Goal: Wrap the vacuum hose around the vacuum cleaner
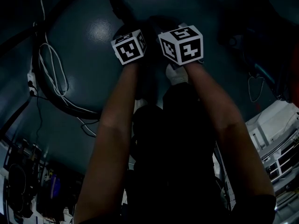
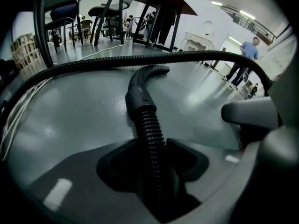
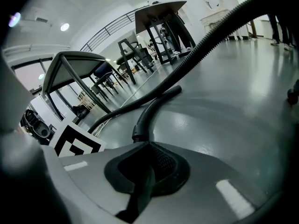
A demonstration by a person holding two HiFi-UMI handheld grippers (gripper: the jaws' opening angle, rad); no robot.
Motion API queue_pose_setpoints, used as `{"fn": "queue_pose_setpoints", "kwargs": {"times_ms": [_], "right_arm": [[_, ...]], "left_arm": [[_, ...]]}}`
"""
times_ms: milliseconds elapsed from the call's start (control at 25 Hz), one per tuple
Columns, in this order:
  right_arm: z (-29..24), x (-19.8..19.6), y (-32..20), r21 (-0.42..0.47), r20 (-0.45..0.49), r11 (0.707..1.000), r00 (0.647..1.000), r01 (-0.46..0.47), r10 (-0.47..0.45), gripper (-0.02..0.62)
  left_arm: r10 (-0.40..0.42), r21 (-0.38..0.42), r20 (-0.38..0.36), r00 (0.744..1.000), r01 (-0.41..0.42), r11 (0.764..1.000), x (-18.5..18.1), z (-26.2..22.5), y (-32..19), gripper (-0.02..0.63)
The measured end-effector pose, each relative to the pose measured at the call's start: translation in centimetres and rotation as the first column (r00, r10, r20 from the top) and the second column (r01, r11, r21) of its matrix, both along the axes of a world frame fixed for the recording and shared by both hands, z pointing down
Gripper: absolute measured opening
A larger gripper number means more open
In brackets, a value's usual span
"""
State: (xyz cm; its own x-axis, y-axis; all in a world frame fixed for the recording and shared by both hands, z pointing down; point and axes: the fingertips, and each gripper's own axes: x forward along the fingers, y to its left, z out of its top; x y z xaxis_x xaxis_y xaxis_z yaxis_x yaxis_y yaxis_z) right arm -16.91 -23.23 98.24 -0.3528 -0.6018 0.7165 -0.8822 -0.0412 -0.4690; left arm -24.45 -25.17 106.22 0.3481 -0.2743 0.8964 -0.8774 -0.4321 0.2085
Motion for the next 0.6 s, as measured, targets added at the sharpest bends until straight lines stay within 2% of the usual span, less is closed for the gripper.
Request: {"fn": "queue_pose_setpoints", "kwargs": {"times_ms": [160,280,440,600], "right_arm": [[0.3,-0.1,-0.1,-0.006,0.014,1.000,1.000,0.001,-0.001,-0.005],[0.5,-0.3,-0.2,-0.010,0.017,1.000,1.000,0.014,-0.014,-0.005],[1.0,-0.7,-0.2,-0.022,0.018,0.999,0.999,0.027,-0.027,-0.005],[1.0,-0.7,0.3,-0.039,0.012,0.999,1.000,0.019,-0.018,-0.005]], "left_arm": [[-0.013,-0.016,-0.012,1.000,0.013,1.000,0.0,0.1,0.0,0.196],[-0.014,0.012,0.002,1.000,0.014,1.000,0.0,0.2,-0.1,0.198],[-0.056,0.041,0.039,0.998,0.054,0.998,-0.2,0.2,-0.2,0.192],[-0.083,-0.011,-0.011,0.996,0.083,0.996,-0.2,-0.1,-0.1,0.178]]}}
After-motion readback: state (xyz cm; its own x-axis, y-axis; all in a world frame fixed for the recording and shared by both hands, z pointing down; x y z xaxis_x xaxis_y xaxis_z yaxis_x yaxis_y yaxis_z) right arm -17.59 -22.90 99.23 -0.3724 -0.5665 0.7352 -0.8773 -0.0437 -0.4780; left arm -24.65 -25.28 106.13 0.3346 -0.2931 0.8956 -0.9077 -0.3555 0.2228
